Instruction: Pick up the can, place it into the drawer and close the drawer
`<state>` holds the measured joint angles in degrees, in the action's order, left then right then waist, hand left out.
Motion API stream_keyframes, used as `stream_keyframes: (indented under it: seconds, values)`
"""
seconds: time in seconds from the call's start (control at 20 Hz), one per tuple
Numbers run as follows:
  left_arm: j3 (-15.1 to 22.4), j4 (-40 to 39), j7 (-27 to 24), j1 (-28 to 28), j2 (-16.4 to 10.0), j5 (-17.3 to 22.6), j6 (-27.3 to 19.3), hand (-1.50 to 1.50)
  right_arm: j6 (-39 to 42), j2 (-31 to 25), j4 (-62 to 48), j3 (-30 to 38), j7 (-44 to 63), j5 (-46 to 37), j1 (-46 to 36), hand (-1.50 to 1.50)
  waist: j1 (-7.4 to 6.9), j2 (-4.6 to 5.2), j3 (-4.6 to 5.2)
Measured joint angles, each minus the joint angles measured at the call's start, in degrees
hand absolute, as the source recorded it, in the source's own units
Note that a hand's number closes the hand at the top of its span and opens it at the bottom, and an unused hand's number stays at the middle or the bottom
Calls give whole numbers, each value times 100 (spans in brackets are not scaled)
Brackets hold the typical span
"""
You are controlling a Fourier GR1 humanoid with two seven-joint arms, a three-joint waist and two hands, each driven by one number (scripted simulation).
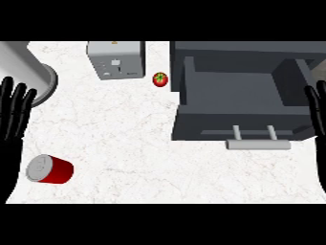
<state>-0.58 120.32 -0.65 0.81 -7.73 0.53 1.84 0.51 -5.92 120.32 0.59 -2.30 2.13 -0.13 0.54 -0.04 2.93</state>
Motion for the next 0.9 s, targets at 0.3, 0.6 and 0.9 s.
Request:
stream_keyframes:
  seconds: [0.3, 0.6, 0.9]
  values:
    - [-391, 617, 35, 807, 311, -344, -653, -150, -47, -71, 53, 173, 217, 40, 15, -150, -162, -23, -228]
    - [-608, 920, 1055, 1934, 662, -386, -1855, -150, -390, 38, -255, 394, 948, 6, 361, -150, -237, -10, -280]
    - [-378, 1751, 1721, 2735, 745, -588, -2410, -150, -390, 30, -146, 460, 1249, 53, 509, -150, -129, -9, -293]
